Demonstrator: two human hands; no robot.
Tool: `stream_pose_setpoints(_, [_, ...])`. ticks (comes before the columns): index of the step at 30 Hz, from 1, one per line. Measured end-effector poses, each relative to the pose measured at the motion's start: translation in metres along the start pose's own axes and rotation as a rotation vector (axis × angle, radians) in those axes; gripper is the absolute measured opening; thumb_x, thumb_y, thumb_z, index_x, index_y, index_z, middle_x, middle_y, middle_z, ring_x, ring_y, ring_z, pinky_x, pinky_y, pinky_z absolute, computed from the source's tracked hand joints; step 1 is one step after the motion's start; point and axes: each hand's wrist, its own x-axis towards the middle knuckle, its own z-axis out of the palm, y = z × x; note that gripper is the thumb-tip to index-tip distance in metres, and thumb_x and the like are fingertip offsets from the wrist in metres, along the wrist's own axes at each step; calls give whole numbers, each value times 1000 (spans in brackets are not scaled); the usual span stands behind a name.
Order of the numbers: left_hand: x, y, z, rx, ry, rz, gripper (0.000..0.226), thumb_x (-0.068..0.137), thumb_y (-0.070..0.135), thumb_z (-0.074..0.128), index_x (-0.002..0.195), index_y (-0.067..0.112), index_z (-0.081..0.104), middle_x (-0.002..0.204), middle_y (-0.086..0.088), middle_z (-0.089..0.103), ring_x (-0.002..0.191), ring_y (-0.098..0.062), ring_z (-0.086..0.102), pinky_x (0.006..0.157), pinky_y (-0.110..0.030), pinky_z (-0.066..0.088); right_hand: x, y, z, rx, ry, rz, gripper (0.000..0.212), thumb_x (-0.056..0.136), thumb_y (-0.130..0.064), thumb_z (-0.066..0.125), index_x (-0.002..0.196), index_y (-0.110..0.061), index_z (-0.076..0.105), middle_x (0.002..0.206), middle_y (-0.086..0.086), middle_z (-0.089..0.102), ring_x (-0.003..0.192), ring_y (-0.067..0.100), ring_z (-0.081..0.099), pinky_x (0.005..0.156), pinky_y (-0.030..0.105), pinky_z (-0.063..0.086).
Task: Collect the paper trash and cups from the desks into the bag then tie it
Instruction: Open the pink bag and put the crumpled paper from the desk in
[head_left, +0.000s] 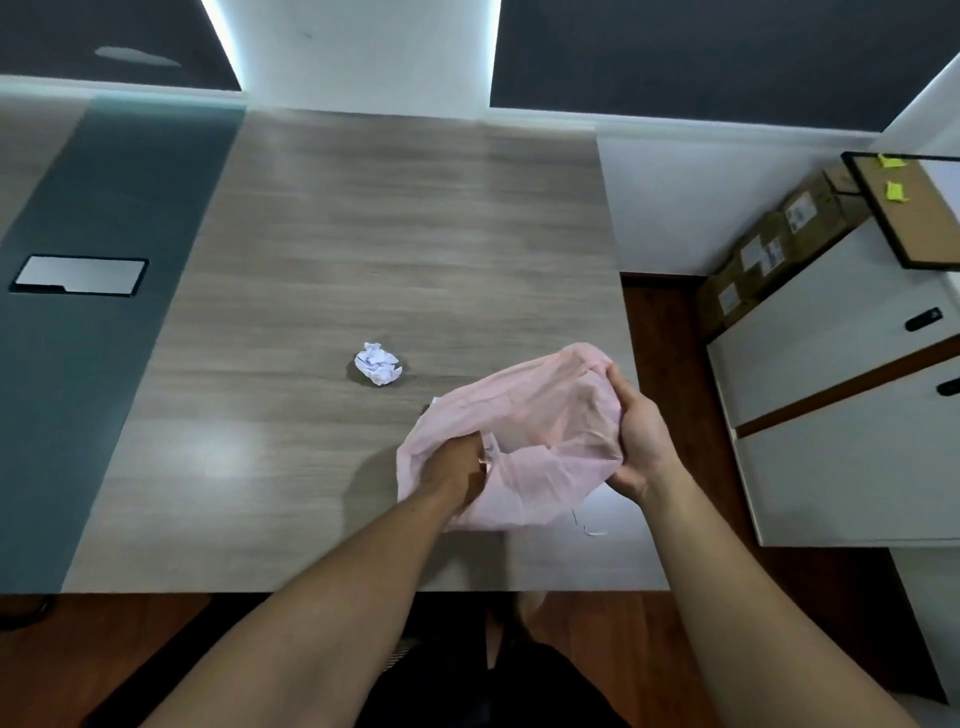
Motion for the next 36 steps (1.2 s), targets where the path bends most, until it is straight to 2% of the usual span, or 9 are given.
stream_pose_setpoints(3, [10,2,-2,189,-155,72,23,107,6,49,87,9,61,73,-4,66,63,-13,65,69,-31,63,6,0,-4,-90,114,-15,53,107,-53,62,134,-9,76,130,19,78,119,41,76,111,63,55])
stream_pose_setpoints(6, [14,23,-9,609,-476,153,23,107,29,55,115,19,75,111,1,78,100,-18,69,104,-42,57,10,2,-5,-130,179,-25,49,105,-51,68,130,-10,77,122,17,81,111,39,80,105,62,59])
stream_pose_setpoints(8, [15,44,-12,568,-561,175,26,110,28,58,121,15,77,110,-1,80,92,-15,71,86,-29,60,14,3,-8,-130,209,-27,48,101,-51,73,128,-12,77,120,18,82,108,42,80,102,66,59])
stream_pose_setpoints(11, [29,69,-25,237,-416,153,24,112,21,57,109,7,77,84,-1,77,66,-17,68,57,-29,56,17,2,-10,-151,240,-5,54,96,-54,77,128,-11,77,118,21,82,109,48,78,102,72,56])
stream_pose_setpoints(18, [89,35,-55,517,218,77,15,99,25,64,100,11,68,111,-12,76,108,-34,71,84,-36,52,34,-3,-14,-141,298,-6,50,98,-52,77,125,-10,77,110,20,83,104,45,80,93,65,63])
stream_pose_setpoints(22, [113,0,-52,505,216,-192,69,92,47,78,140,5,52,143,-21,59,124,-43,67,95,-46,59,39,-2,-11,-151,311,5,42,101,-46,74,120,-8,78,106,21,83,85,38,81,71,51,67])
stream_pose_setpoints(26, [121,-22,-45,528,142,-72,82,88,45,86,155,15,49,145,-20,60,136,-38,58,102,-41,54,48,3,-10,-197,312,40,44,101,-51,72,122,-13,78,101,15,85,87,36,81,75,49,67])
stream_pose_setpoints(32, [119,-33,-40,536,56,24,55,81,22,90,127,18,60,123,-20,58,104,-38,67,84,-34,51,56,6,-7,-243,310,70,47,100,-56,72,122,-16,79,99,14,85,92,38,81,91,59,64])
stream_pose_setpoints(36, [112,-27,-49,218,79,-10,55,78,26,89,116,21,50,114,-12,73,96,-34,75,78,-45,62,61,9,-3,-229,311,73,48,97,-56,75,121,-15,79,108,18,84,99,42,80,97,64,61])
